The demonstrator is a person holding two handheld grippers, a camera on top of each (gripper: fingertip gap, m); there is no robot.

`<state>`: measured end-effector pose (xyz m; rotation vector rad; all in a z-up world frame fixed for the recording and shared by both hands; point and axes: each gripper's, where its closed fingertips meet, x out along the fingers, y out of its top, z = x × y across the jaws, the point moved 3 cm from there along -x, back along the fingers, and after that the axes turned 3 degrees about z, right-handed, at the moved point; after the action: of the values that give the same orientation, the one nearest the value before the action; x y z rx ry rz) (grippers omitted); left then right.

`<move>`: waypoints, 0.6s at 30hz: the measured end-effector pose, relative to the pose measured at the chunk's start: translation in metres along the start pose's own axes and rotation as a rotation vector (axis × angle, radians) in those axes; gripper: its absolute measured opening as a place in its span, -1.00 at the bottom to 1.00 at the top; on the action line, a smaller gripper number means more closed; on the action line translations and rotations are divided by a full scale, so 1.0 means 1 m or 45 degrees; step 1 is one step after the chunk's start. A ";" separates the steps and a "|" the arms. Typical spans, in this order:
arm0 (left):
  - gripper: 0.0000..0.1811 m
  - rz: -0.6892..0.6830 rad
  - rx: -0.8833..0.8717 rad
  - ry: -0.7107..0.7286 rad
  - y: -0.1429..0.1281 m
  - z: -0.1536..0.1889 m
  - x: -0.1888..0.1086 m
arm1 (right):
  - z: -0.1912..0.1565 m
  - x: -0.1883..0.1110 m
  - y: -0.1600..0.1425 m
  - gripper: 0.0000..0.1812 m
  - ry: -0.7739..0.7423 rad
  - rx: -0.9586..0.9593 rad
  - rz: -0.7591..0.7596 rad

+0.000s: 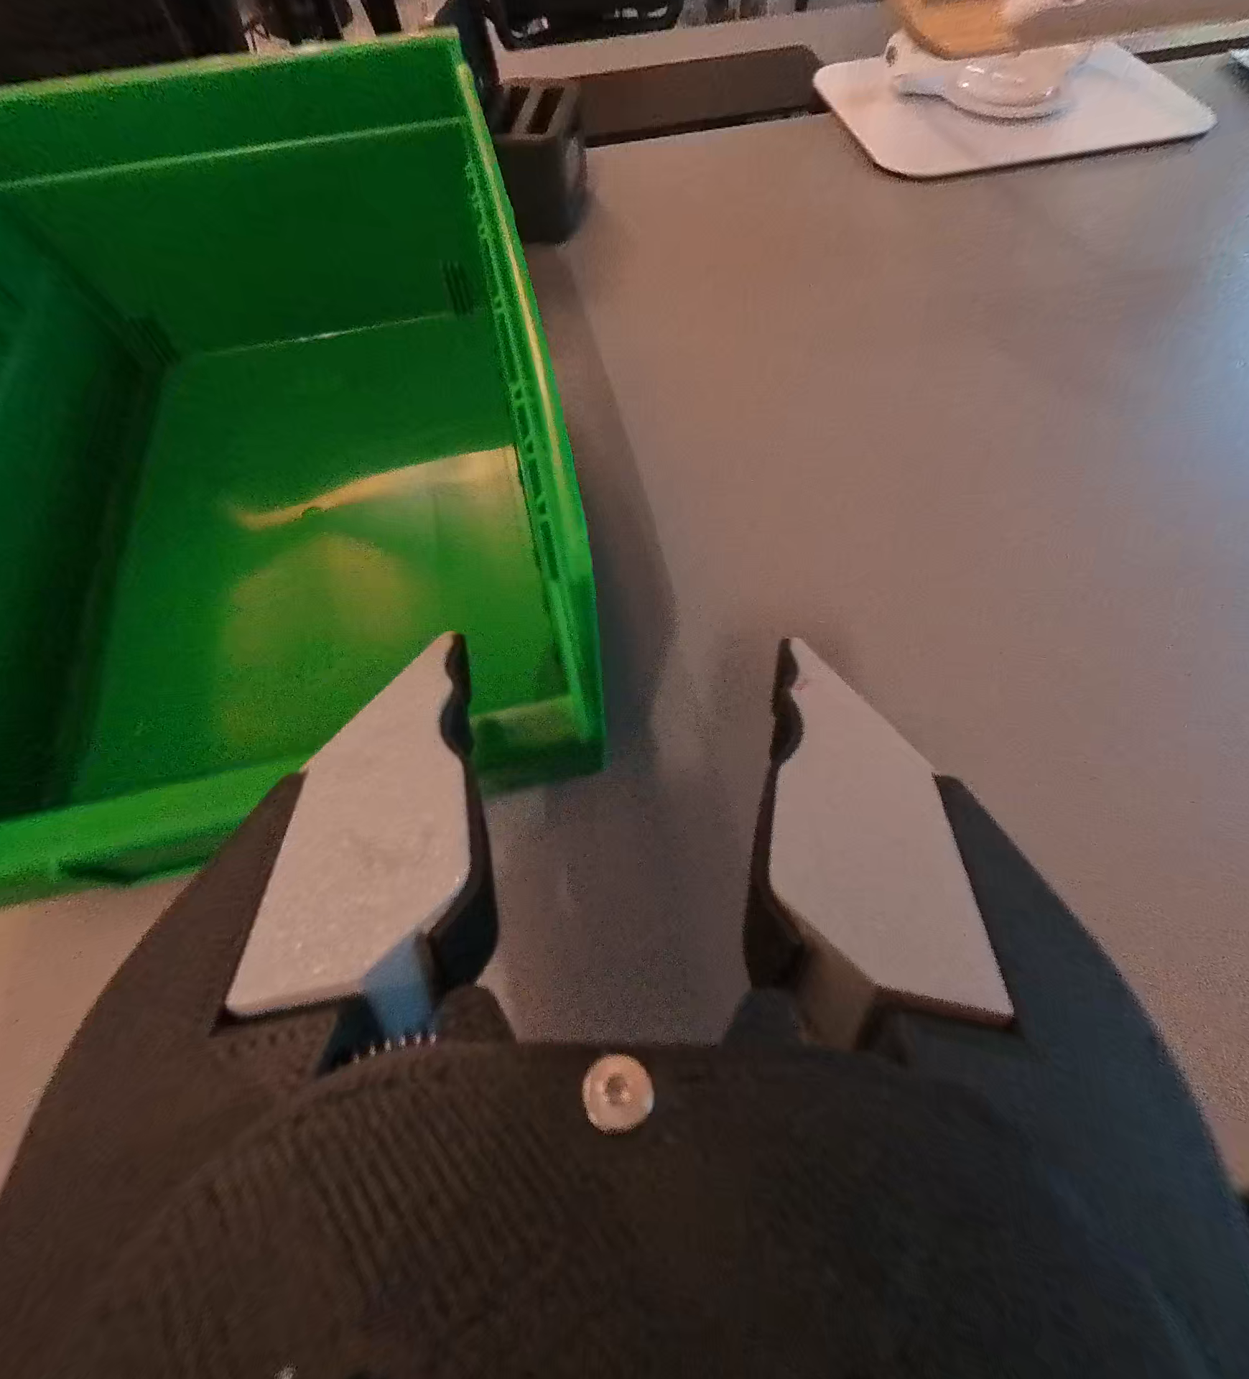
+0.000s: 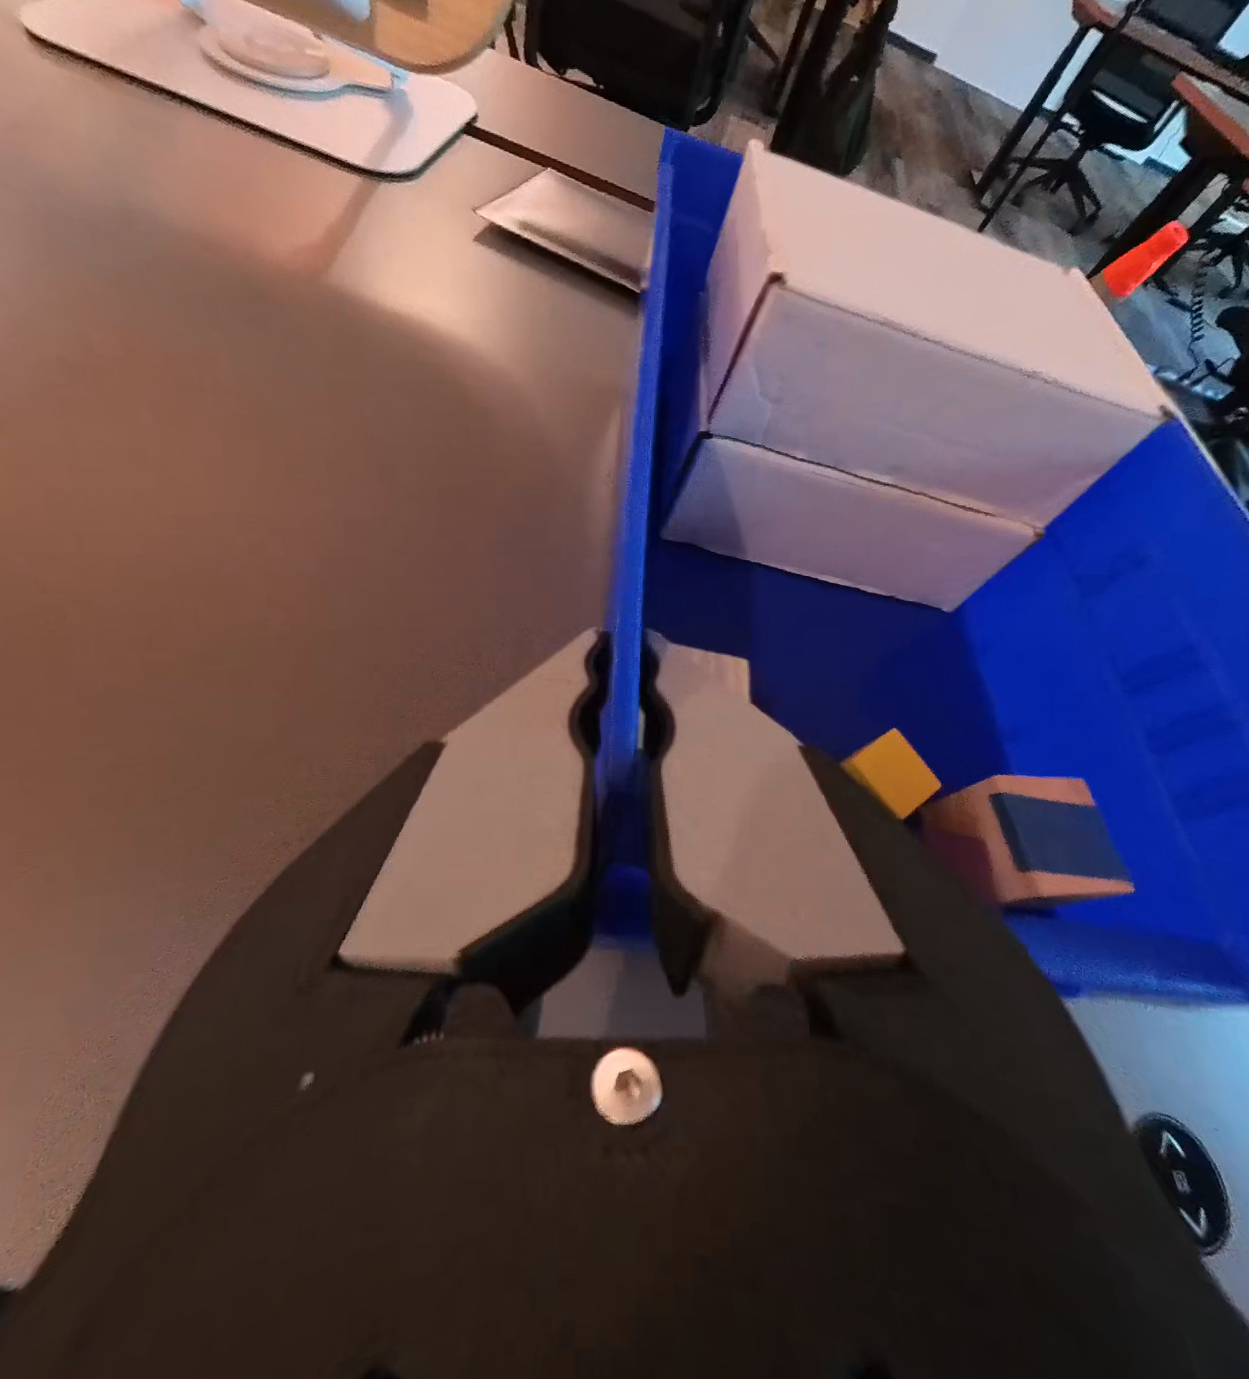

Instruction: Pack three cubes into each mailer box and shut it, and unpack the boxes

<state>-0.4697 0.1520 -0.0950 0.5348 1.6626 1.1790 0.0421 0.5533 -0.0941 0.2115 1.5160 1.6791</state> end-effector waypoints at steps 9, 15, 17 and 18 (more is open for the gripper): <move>-0.97 0.041 0.292 0.190 0.016 -0.022 0.030 | -0.055 -0.007 0.012 -0.86 0.165 -0.055 -0.030; -0.95 0.198 0.274 0.231 0.035 -0.029 0.007 | -0.140 -0.015 0.034 -0.81 0.357 -0.136 -0.008; -0.94 0.273 0.252 0.207 0.046 -0.029 -0.004 | -0.171 -0.016 0.042 -0.81 0.406 -0.153 0.015; -0.94 0.318 0.249 0.198 0.052 -0.027 -0.010 | -0.186 -0.016 0.047 -0.81 0.430 -0.159 0.027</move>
<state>-0.4989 0.1540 -0.0432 0.8099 1.8979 1.2697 -0.0855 0.4088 -0.0938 -0.1304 1.6463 1.8897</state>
